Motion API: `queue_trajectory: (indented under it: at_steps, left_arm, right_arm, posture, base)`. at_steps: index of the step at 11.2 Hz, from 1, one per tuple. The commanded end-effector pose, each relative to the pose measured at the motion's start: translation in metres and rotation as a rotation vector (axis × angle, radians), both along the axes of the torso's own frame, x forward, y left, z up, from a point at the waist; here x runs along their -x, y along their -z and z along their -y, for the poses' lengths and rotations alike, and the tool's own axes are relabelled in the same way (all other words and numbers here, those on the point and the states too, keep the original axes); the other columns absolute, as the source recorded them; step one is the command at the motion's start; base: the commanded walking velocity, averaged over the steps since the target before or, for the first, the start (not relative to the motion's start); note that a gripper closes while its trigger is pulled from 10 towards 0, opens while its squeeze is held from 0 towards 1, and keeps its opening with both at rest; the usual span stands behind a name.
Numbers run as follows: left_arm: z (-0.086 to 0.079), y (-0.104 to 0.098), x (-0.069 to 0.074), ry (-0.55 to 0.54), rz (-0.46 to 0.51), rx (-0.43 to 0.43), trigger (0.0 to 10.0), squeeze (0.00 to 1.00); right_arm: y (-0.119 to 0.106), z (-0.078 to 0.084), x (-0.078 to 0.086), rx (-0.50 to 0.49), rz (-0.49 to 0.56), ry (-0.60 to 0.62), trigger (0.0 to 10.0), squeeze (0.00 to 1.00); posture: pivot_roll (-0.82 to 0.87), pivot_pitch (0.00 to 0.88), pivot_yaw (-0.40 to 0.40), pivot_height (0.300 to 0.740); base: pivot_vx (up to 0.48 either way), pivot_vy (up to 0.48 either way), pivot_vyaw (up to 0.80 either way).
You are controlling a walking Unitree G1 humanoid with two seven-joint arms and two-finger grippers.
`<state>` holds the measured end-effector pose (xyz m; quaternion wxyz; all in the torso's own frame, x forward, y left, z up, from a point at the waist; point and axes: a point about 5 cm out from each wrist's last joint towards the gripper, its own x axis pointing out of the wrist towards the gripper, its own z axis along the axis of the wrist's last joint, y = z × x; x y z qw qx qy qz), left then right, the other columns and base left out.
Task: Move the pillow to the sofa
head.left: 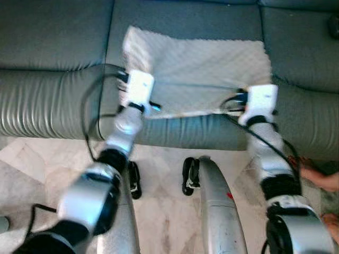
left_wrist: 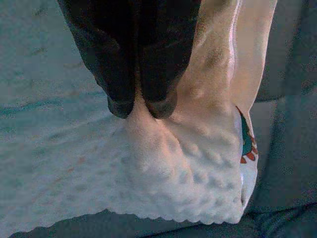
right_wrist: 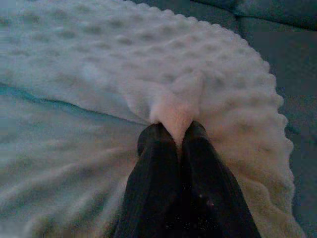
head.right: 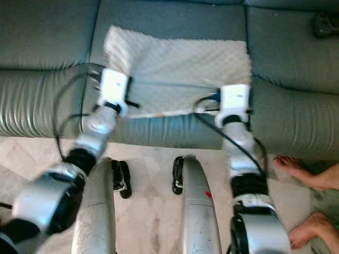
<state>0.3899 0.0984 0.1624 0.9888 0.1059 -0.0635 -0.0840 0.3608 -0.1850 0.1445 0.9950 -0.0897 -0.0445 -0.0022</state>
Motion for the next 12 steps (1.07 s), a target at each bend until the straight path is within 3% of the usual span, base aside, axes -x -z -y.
queue_trajectory:
  at_steps: [1, 2, 3, 7, 12]
  left_arm:
    - [-0.005, 0.015, 0.004, -0.015, -0.044, -0.015, 10.0, 0.0]
    - [-0.008, 0.015, 0.004, -0.032, -0.027, -0.017, 10.0, 0.16]
    - [-0.006, 0.014, 0.005, -0.031, -0.015, 0.008, 10.0, 1.0]
    - [-0.005, 0.022, 0.009, -0.008, -0.013, -0.002, 10.0, 1.0]
    - [-0.031, 0.012, 0.007, -0.062, 0.056, -0.071, 10.0, 1.0]
  right_arm:
    - [0.015, 0.004, 0.004, -0.003, -0.043, 0.005, 10.0, 0.0]
    - [0.017, 0.005, 0.005, -0.014, -0.047, -0.005, 10.0, 0.02]
    - [0.019, 0.007, 0.007, -0.012, -0.046, -0.014, 10.0, 1.0]
    - [0.03, 0.018, 0.018, 0.011, -0.063, 0.009, 10.0, 1.0]
    - [0.013, 0.027, 0.024, 0.01, 0.051, 0.066, 10.0, 1.0]
  posture:
    - [-0.06, 0.595, 0.042, 0.651]
    - [-0.07, 0.593, 0.04, 0.651]
    - [-0.07, 0.586, 0.033, 0.651]
    - [-0.08, 0.548, 0.018, 0.651]
    - [-0.11, 0.399, 0.016, 0.651]
  base:
    - [0.0, 0.0, 0.0]
    - [0.0, 0.0, 0.0]
    - [0.0, 0.0, 0.0]
    - [0.0, 0.0, 0.0]
    - [0.0, 0.0, 0.0]
